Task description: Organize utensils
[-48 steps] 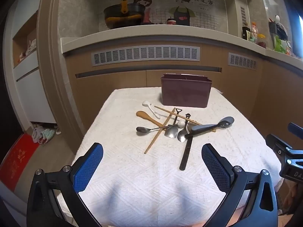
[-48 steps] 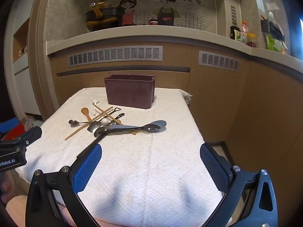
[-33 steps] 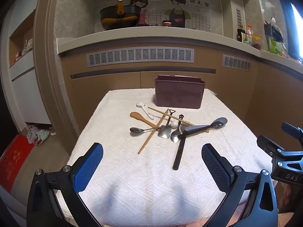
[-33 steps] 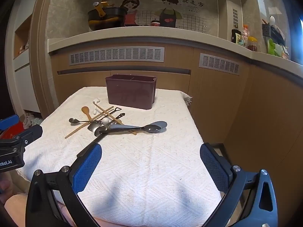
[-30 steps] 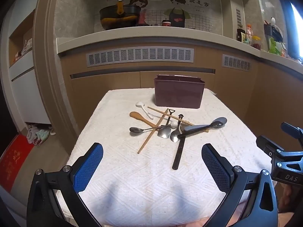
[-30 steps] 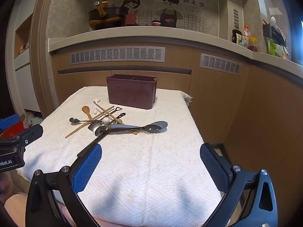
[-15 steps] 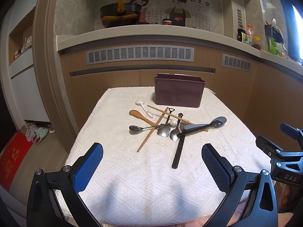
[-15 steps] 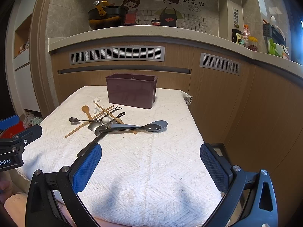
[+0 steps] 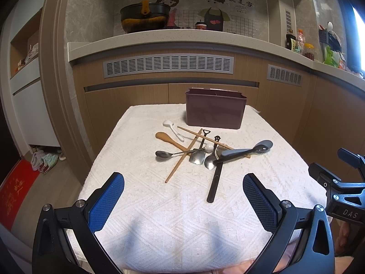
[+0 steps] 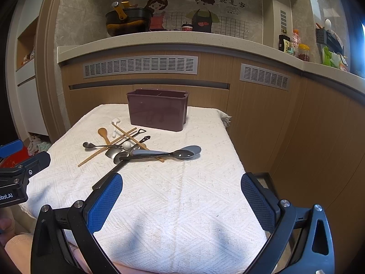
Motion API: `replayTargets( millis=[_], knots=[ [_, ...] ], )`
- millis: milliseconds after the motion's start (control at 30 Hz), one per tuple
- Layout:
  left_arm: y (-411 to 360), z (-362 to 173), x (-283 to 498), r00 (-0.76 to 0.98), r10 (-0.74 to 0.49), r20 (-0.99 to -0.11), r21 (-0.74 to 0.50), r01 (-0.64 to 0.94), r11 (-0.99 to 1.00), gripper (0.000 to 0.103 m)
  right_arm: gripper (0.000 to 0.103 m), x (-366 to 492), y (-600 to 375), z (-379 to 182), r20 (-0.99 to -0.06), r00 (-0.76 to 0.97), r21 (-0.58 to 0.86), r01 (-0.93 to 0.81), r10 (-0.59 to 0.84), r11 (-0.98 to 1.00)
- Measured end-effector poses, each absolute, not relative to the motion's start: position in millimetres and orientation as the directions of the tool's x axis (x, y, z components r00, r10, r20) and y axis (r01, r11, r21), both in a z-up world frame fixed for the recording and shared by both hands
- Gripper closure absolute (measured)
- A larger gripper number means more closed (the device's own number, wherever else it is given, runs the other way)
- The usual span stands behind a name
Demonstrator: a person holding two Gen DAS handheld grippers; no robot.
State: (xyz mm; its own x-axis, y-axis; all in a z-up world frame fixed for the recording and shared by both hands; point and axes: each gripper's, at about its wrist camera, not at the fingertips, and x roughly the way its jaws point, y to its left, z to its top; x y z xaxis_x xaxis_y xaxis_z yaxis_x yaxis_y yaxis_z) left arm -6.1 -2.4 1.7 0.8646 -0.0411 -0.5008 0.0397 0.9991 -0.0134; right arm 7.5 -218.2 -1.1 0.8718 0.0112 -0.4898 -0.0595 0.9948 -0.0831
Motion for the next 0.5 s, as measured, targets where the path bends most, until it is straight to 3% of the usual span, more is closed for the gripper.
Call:
replayTargets(
  millis=[500],
  knots=[
    [-3.1,-0.8,-6.3,0.863,-0.041,-0.503,-0.015,0.039,0.999,0.000,0.000,7.5,-219.1,-1.7,-0.492,0.871,-0.083,-0.058,0.010,0.995]
  ],
)
